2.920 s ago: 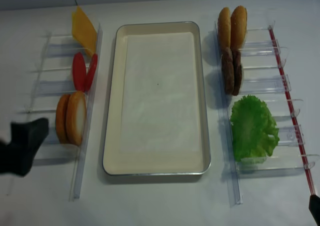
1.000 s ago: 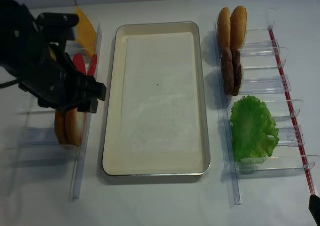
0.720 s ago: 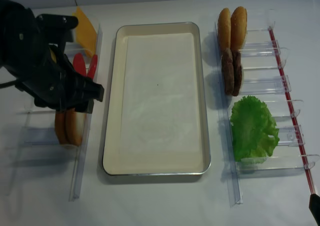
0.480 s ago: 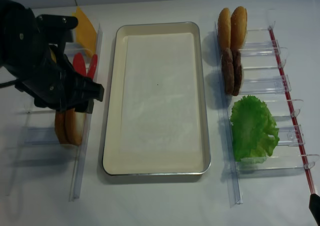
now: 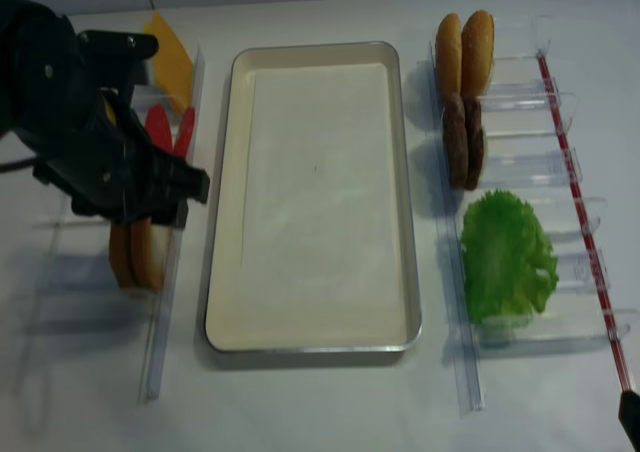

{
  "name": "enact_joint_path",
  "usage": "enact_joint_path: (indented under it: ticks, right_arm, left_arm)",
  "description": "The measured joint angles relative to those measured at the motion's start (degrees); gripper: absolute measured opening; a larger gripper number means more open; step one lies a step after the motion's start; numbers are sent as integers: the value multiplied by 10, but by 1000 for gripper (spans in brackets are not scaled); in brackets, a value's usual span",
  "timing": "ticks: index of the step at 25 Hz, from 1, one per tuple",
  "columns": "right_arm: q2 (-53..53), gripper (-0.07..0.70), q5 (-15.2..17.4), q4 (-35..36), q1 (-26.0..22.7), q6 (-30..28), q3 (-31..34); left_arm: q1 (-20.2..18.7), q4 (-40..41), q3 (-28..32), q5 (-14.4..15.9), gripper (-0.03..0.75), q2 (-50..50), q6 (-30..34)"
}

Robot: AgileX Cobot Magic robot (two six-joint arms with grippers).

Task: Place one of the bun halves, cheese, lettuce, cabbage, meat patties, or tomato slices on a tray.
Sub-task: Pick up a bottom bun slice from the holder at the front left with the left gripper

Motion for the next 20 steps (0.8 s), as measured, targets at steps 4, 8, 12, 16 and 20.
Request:
enact_joint_path:
  ticks: [4,8,12,16,20]
  right_arm:
    - [0,692,0,0,0,0,0]
    - [0,692,0,0,0,0,0]
    - [0,692,0,0,0,0,0]
    - [0,692,0,0,0,0,0]
    - [0,692,0,0,0,0,0]
  left_arm:
    - [0,0,0,0,442,8,0]
    - [0,0,0,0,442,8,4]
    - [0,0,-1,4,430,15,6]
    - [0,0,-1,5,400,25,6]
    - [0,2,-1,6,332,26,4]
